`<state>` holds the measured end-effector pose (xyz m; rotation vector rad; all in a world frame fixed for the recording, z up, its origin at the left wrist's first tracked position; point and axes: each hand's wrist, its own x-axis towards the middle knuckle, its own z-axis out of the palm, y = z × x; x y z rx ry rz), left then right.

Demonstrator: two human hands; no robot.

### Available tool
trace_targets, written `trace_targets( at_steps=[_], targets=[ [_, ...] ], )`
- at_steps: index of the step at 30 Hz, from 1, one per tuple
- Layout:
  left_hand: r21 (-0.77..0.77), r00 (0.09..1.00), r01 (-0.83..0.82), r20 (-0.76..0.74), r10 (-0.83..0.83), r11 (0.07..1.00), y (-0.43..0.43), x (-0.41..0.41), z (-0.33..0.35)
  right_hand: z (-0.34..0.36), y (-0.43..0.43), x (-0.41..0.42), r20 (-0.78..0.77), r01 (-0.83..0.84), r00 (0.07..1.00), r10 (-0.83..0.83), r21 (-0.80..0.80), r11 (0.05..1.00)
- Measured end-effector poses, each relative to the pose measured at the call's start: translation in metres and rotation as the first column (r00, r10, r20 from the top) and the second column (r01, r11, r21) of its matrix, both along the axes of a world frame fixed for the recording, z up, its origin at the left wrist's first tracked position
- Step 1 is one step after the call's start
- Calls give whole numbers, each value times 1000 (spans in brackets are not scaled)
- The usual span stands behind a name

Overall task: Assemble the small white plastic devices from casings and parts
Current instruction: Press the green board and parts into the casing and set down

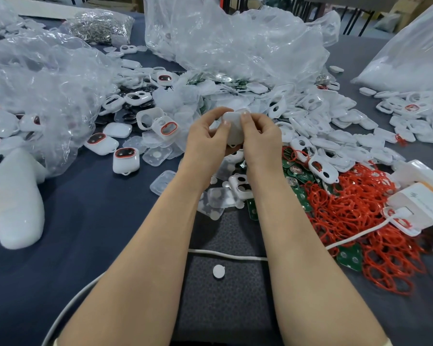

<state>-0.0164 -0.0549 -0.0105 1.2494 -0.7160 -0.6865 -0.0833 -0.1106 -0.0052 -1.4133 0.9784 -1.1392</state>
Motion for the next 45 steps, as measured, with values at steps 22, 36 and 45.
trace_targets(
  at_steps=[22, 36, 45],
  targets=[
    [64, 997, -25, -73, 30, 998, 5, -3, 7, 8, 6, -4, 145, -223, 969, 202, 152, 963],
    [-85, 898, -207, -413, 154, 975, 4, 5, 14, 8, 12, 0, -51, -329, 942, 331, 50, 943],
    [-68, 854, -153, -512, 97, 986, 5, 7, 14, 6, 9, -5, -54, -337, 938, 344, 102, 936]
  ],
)
